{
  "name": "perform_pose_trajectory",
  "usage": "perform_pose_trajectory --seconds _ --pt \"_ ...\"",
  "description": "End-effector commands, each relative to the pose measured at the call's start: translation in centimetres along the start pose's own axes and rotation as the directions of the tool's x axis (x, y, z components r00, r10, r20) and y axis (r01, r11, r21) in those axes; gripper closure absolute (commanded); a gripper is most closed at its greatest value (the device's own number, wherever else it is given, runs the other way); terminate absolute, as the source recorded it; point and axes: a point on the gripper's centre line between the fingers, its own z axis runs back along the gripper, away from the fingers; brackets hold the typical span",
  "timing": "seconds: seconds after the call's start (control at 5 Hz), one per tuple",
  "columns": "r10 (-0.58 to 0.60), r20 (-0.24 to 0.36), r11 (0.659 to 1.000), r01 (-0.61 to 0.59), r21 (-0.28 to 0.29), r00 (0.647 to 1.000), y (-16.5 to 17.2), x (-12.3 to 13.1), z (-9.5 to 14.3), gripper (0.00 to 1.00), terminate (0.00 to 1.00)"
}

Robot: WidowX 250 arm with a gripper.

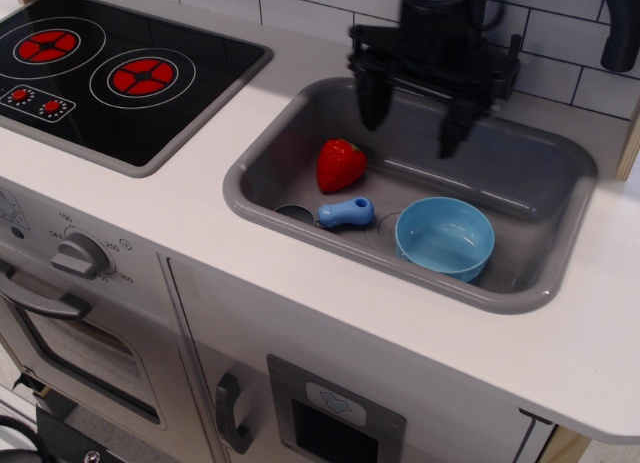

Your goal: Put spoon in bowl sink

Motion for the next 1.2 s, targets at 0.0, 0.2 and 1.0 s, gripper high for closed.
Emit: perform_pose_trajectory --seconds 0.0,0.2,1.0 --pt "-0.235 0.083 0.971 0.238 -0.021 0.968 2.4 1.5 -0.5 0.00 0.00" --pt "-0.317 0.106 0.948 0.318 0.007 0.943 2.6 1.3 -1.6 0.00 0.00" --pt "-0.424 0.076 0.904 0.417 0.095 0.902 3.5 -1.0 -6.4 0.00 0.00"
